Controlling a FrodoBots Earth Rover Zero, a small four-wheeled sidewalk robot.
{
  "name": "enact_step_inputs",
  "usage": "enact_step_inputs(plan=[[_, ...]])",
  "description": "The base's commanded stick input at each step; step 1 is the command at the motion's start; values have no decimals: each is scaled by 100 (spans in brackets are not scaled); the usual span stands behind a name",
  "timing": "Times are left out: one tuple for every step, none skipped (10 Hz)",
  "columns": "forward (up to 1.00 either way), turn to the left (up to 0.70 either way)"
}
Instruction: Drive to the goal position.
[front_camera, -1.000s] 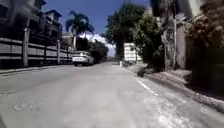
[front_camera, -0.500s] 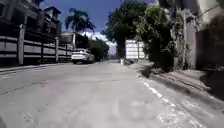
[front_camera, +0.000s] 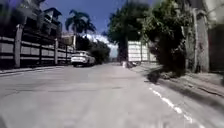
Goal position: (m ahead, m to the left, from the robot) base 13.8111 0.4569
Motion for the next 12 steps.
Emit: enact_step_inputs(plan=[[100,3],[100,4],[100,18],[100,11],[100,3],[100,3],[100,6],[100,8],[100,8],[100,8],[100,8],[100,8]])
